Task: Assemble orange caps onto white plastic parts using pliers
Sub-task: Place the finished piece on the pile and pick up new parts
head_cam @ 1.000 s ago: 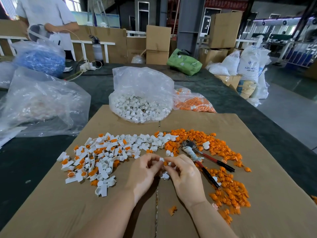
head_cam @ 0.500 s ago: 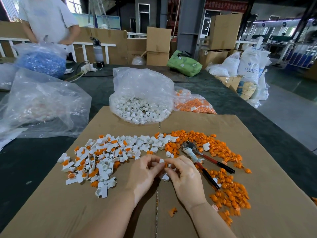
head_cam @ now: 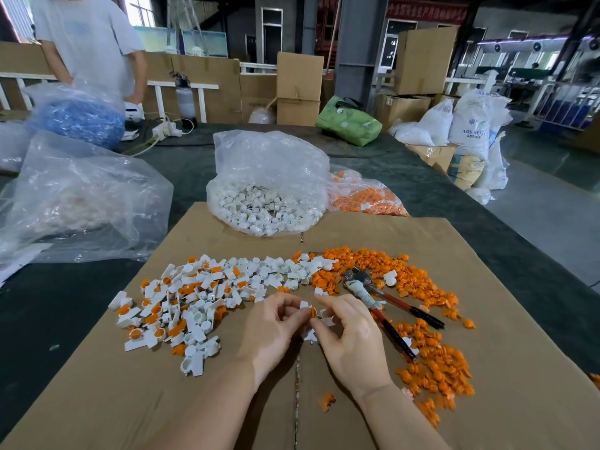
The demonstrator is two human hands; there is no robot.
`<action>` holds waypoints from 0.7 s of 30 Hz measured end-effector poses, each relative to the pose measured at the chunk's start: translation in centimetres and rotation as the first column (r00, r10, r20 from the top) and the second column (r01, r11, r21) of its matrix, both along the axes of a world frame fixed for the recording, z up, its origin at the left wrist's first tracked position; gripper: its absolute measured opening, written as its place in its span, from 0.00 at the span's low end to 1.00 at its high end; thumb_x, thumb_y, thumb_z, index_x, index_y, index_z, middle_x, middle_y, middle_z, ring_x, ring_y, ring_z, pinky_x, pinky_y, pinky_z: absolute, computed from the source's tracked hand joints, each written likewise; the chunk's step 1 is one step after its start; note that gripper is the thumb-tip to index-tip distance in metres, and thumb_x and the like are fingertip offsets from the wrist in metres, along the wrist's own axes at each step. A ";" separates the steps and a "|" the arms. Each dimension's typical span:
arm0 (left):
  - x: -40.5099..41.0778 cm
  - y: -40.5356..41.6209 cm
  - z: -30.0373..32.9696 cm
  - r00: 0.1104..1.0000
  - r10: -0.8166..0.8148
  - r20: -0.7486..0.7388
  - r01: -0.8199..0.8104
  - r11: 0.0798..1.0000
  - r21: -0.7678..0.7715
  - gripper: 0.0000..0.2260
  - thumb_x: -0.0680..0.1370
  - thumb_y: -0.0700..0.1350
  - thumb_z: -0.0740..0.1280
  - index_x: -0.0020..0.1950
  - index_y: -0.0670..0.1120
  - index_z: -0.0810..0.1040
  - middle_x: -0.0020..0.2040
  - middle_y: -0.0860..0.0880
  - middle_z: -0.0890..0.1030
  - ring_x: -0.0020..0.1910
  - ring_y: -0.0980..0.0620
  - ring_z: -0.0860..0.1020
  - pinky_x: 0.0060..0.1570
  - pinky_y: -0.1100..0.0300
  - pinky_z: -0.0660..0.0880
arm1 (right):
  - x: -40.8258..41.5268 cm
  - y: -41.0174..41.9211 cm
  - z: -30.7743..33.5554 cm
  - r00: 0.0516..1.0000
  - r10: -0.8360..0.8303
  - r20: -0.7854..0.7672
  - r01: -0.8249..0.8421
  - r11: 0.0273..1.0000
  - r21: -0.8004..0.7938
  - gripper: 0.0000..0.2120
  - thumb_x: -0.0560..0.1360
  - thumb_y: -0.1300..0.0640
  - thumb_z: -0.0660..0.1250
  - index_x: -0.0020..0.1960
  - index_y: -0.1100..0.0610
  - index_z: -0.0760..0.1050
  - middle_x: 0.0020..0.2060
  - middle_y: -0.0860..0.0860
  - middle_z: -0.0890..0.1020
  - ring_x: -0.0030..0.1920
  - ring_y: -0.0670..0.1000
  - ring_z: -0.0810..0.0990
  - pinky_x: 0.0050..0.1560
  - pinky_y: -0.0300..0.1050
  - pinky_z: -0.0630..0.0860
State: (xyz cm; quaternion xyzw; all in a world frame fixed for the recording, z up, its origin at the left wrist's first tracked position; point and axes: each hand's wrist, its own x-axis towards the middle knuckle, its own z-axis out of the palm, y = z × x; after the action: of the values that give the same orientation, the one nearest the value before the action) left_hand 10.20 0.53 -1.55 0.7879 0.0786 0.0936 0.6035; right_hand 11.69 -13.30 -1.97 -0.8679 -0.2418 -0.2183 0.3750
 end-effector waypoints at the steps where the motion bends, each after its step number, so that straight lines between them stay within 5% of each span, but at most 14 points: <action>1: 0.0 0.0 0.0 1.000 0.005 0.000 -0.005 1.000 0.000 0.04 0.75 0.44 0.70 0.46 0.44 0.79 0.37 0.44 0.83 0.36 0.50 0.81 0.37 0.66 0.75 | 0.0 -0.1 0.1 0.999 -0.035 0.009 0.035 0.999 0.002 0.14 0.70 0.60 0.74 0.55 0.57 0.80 0.43 0.48 0.79 0.46 0.48 0.77 0.49 0.42 0.75; 5: 0.1 -0.1 0.0 1.000 0.015 -0.001 -0.015 1.000 0.000 0.03 0.75 0.42 0.69 0.45 0.42 0.79 0.34 0.45 0.83 0.32 0.55 0.79 0.35 0.69 0.73 | 0.7 -1.6 0.9 0.945 -0.321 0.055 0.325 0.938 -0.116 0.16 0.72 0.57 0.71 0.59 0.58 0.77 0.52 0.53 0.80 0.55 0.56 0.77 0.55 0.53 0.71; 8: 0.4 -0.2 0.0 0.999 0.042 -0.017 -0.042 0.999 -0.004 0.02 0.75 0.42 0.70 0.44 0.44 0.79 0.34 0.45 0.82 0.32 0.56 0.79 0.36 0.67 0.74 | 1.7 -3.2 2.1 0.825 -0.550 -0.126 0.448 0.774 -0.446 0.25 0.77 0.42 0.60 0.70 0.53 0.65 0.65 0.51 0.71 0.66 0.53 0.66 0.67 0.52 0.61; 14: 0.8 -0.3 -0.2 0.997 0.075 -0.017 -0.075 0.997 -0.005 0.03 0.75 0.43 0.70 0.44 0.45 0.77 0.35 0.46 0.81 0.31 0.59 0.77 0.33 0.73 0.71 | 3.6 -4.9 3.3 0.718 -0.599 -0.355 0.262 0.704 -0.660 0.24 0.74 0.46 0.58 0.69 0.52 0.64 0.65 0.52 0.68 0.68 0.55 0.63 0.70 0.62 0.51; 21: 1.2 -0.4 -0.2 0.992 0.117 -0.055 -0.115 0.993 0.038 0.05 0.77 0.44 0.68 0.42 0.45 0.76 0.34 0.49 0.80 0.37 0.55 0.79 0.37 0.68 0.73 | 4.3 -4.8 4.0 0.695 -0.610 -0.380 0.233 0.691 -0.684 0.26 0.72 0.39 0.62 0.64 0.54 0.67 0.62 0.53 0.69 0.64 0.56 0.65 0.65 0.59 0.61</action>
State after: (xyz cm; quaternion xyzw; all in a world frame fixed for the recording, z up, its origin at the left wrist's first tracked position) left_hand 11.42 0.15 -1.75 0.7947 0.1398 0.1075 0.5808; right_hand 15.94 -18.10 1.98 -0.9940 0.0487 0.0594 0.0782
